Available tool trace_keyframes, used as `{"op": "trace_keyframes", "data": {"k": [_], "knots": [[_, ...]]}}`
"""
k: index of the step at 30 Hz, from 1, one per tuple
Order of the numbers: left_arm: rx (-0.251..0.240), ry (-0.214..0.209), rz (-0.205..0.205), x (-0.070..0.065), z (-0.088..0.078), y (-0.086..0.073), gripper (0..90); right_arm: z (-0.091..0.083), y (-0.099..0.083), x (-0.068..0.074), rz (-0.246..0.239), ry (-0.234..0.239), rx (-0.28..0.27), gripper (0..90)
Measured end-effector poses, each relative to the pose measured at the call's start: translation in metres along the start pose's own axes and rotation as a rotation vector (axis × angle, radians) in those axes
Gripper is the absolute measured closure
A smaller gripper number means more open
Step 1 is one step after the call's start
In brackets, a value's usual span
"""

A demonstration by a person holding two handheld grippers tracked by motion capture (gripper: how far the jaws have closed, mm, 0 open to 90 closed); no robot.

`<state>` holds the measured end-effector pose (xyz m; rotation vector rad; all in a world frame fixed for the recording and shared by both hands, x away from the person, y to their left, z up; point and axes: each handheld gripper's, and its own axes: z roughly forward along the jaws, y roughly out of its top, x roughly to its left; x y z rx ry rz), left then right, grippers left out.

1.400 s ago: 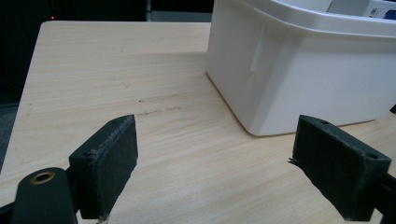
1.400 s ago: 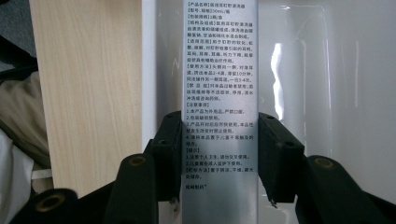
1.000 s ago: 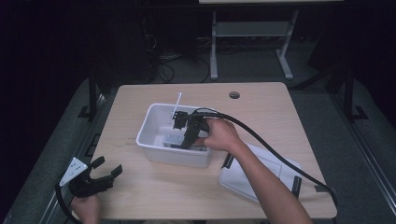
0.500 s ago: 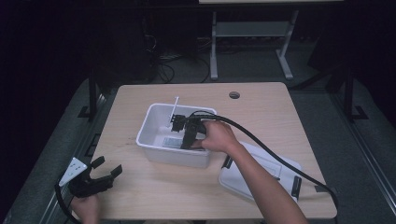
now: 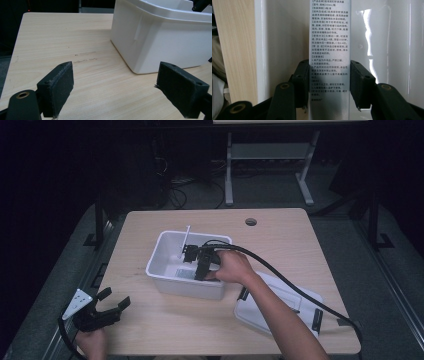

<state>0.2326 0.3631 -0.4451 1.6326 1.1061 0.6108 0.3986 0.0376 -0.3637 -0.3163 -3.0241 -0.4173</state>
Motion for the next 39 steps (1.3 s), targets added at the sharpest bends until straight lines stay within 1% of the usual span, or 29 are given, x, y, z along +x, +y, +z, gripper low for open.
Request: {"op": "trace_keyframes", "data": {"k": [9, 12, 17, 23, 31, 39], "knots": [[0.001, 0.0, 0.0, 0.0, 0.0, 0.0, 13.2, 0.001, 0.0, 0.0, 0.001, 0.005, -0.002, 53.8], [-0.001, 0.001, 0.0, 0.0, 0.0, 0.0, 13.2, 0.0, -0.001, 0.0, 0.005, 0.012, -0.007, 53.2], [0.0, 0.0, 0.001, 0.0, 0.0, 0.0, 13.2, -0.002, -0.001, 0.0, 0.0, 0.01, -0.014, 53.2], [-0.002, -0.001, -0.005, -0.001, 0.0, 0.0, 13.2, -0.008, -0.002, 0.002, 0.002, 0.004, -0.026, 53.1], [0.0, -0.002, -0.002, -0.001, 0.0, 0.0, 13.2, -0.019, -0.004, 0.004, -0.002, -0.009, -0.048, 53.1], [0.001, -0.004, 0.0, -0.001, 0.001, 0.0, 13.2, -0.029, -0.007, 0.005, 0.003, -0.018, -0.069, 53.1]]}}
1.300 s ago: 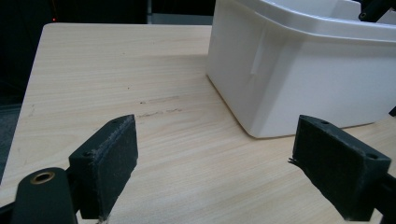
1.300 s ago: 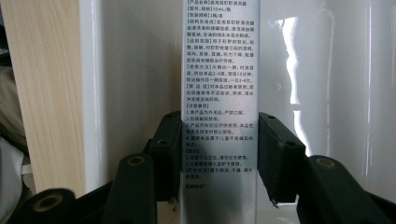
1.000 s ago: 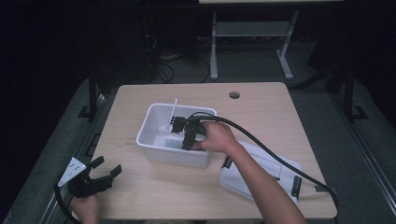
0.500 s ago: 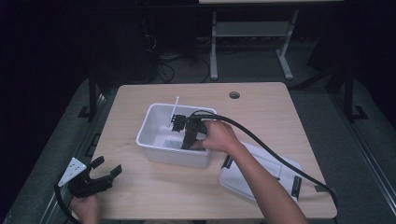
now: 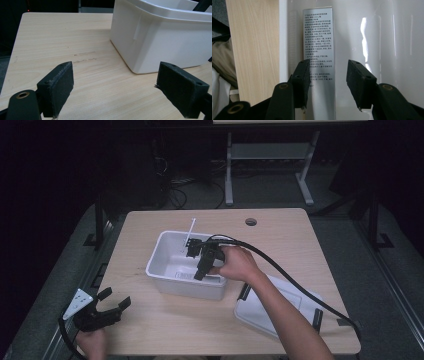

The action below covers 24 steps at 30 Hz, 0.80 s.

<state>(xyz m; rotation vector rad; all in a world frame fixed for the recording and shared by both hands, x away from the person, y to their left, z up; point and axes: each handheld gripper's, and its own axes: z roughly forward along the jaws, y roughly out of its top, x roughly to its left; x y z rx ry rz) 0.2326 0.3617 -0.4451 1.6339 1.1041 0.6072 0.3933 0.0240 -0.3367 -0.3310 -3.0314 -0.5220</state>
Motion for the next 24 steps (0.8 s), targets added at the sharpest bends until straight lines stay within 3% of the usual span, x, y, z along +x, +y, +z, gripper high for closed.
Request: {"op": "trace_keyframes", "data": {"k": [11, 24], "knots": [[0.001, 0.001, 0.006, -0.001, 0.001, 0.0, 13.2, -0.023, -0.018, -0.001, 0.025, -0.018, -0.048, 53.8], [0.004, 0.003, 0.007, -0.001, 0.001, 0.0, 13.2, -0.053, -0.037, 0.003, 0.048, -0.067, -0.063, 53.8]]}}
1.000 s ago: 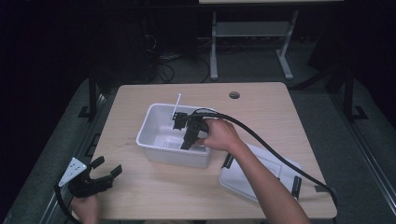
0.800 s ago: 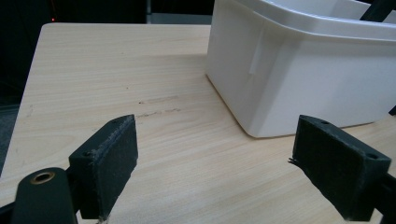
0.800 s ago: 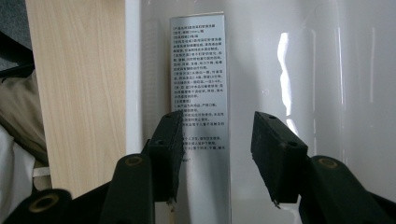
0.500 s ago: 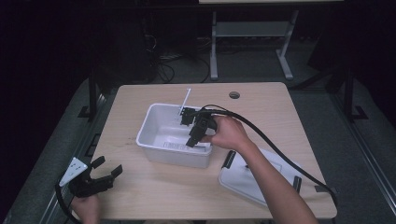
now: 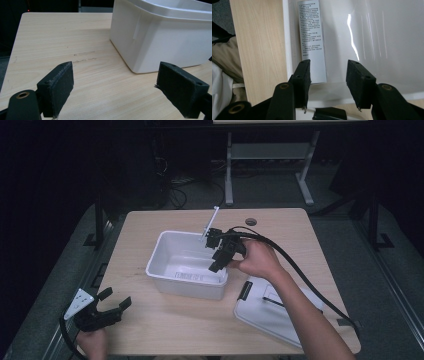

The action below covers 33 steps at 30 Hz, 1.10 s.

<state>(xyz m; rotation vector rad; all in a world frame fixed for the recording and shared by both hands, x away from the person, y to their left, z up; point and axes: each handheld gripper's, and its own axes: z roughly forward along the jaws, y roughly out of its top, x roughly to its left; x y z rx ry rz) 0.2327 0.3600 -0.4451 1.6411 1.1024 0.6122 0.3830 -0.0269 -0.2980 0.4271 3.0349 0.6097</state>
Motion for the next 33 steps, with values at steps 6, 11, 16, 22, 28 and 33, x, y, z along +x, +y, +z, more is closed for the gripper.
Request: {"op": "trace_keyframes", "data": {"k": [6, 11, 16, 22, 28, 33], "knots": [[-0.001, 0.001, 0.0, 0.0, 0.0, 0.0, 13.2, -0.012, -0.008, 0.001, 0.01, -0.014, -0.011, 53.9], [0.005, 0.0, 0.001, -0.001, 0.001, 0.0, 13.2, -0.02, -0.024, -0.002, 0.032, -0.028, -0.014, 53.8], [0.007, 0.001, 0.004, -0.002, 0.001, 0.0, 13.2, -0.025, -0.039, -0.003, 0.055, -0.036, -0.019, 53.6], [0.004, 0.0, -0.005, -0.001, 0.001, -0.001, 13.2, -0.03, -0.056, -0.004, 0.083, -0.037, -0.031, 53.6], [0.004, 0.0, -0.005, -0.001, 0.0, -0.001, 13.2, -0.031, -0.074, -0.004, 0.109, -0.053, -0.025, 52.9], [0.005, 0.001, -0.002, -0.001, 0.001, -0.001, 13.2, -0.03, -0.09, -0.006, 0.133, -0.048, -0.018, 52.6]]}}
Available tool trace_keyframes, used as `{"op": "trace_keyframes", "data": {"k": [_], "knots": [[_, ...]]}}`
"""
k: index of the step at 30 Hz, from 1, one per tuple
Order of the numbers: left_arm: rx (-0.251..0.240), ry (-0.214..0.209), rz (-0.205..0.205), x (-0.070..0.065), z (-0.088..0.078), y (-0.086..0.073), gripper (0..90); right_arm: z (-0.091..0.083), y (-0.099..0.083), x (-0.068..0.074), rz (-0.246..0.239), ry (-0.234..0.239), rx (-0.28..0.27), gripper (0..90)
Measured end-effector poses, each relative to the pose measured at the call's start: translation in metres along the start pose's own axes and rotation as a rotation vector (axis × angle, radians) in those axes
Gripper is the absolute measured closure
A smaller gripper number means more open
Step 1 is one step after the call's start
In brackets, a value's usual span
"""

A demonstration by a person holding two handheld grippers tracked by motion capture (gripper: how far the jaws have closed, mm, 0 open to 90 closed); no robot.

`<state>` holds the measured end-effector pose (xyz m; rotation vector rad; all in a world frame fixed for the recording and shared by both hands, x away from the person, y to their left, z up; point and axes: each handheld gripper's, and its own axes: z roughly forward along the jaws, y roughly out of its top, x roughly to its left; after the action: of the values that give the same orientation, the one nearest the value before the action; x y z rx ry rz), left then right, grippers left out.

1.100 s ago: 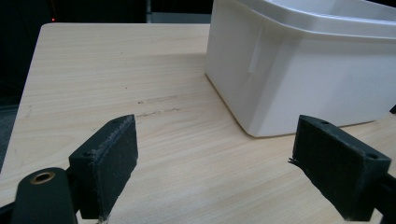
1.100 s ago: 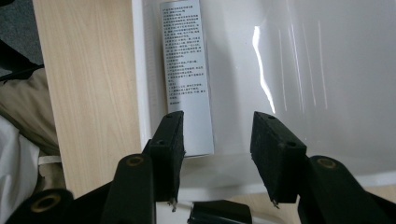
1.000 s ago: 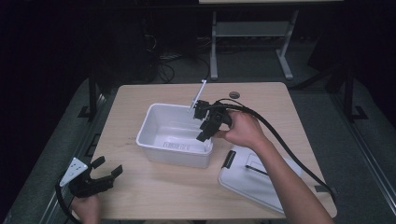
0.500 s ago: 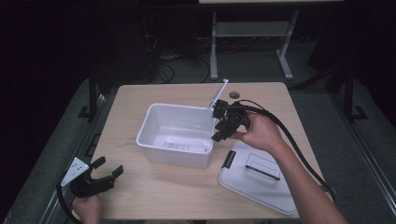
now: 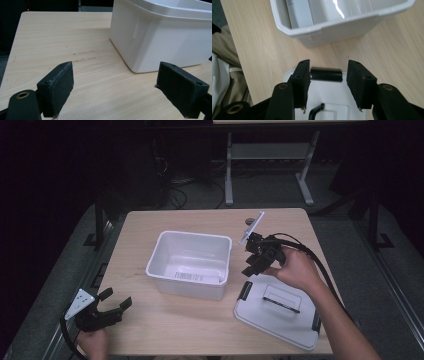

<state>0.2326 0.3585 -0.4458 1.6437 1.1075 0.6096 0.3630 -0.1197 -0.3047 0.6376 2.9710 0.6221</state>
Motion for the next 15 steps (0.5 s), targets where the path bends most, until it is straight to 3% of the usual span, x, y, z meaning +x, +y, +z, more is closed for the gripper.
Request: {"op": "trace_keyframes", "data": {"k": [15], "knots": [[0.002, 0.004, 0.004, -0.001, 0.0, 0.0, 13.2, 0.001, -0.041, -0.003, 0.05, 0.0, -0.011, 52.2]]}}
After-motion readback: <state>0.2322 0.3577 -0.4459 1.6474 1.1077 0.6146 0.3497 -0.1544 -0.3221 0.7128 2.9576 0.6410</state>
